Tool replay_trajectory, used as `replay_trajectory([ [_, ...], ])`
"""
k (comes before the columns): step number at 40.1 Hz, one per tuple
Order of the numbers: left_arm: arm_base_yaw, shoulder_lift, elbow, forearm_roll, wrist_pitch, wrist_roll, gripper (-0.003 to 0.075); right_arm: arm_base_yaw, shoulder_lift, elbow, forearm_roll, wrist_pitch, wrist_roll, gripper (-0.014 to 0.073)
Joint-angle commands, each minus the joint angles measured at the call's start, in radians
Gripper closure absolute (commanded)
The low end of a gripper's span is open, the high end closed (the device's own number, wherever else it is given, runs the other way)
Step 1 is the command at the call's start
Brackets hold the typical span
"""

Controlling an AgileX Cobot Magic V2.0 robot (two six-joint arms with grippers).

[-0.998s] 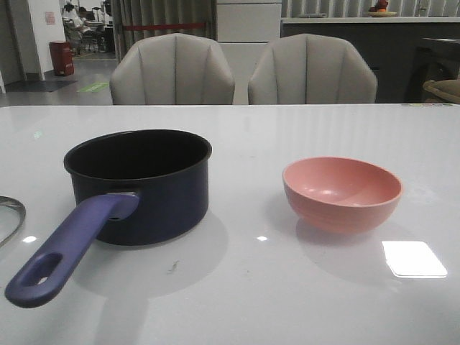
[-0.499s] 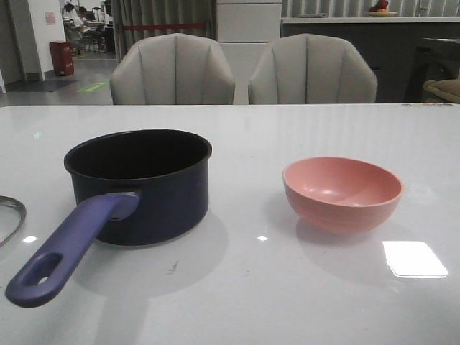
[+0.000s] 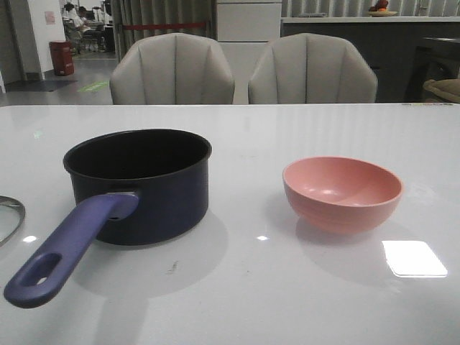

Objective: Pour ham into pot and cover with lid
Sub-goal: 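Move the left gripper to the glass lid knob and grasp it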

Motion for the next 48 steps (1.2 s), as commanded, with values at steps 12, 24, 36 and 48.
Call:
replay_trajectory([
  [12, 0.002, 0.195, -0.239, -0.015, 0.084, -0.010, 0.0061, 0.000, 0.006, -0.028, 0.007, -0.069, -0.011, 0.0446],
  [24, 0.002, 0.293, -0.289, -0.007, 0.131, -0.030, 0.0061, 0.000, 0.006, -0.028, 0.007, -0.069, -0.011, 0.0446],
  [36, 0.002, 0.306, -0.289, 0.032, 0.091, -0.051, 0.0061, 0.000, 0.006, -0.028, 0.007, -0.069, -0.011, 0.0446],
  [48, 0.017, 0.350, -0.289, 0.015, 0.091, -0.056, 0.0061, 0.000, 0.006, -0.028, 0.007, -0.069, -0.011, 0.0446],
])
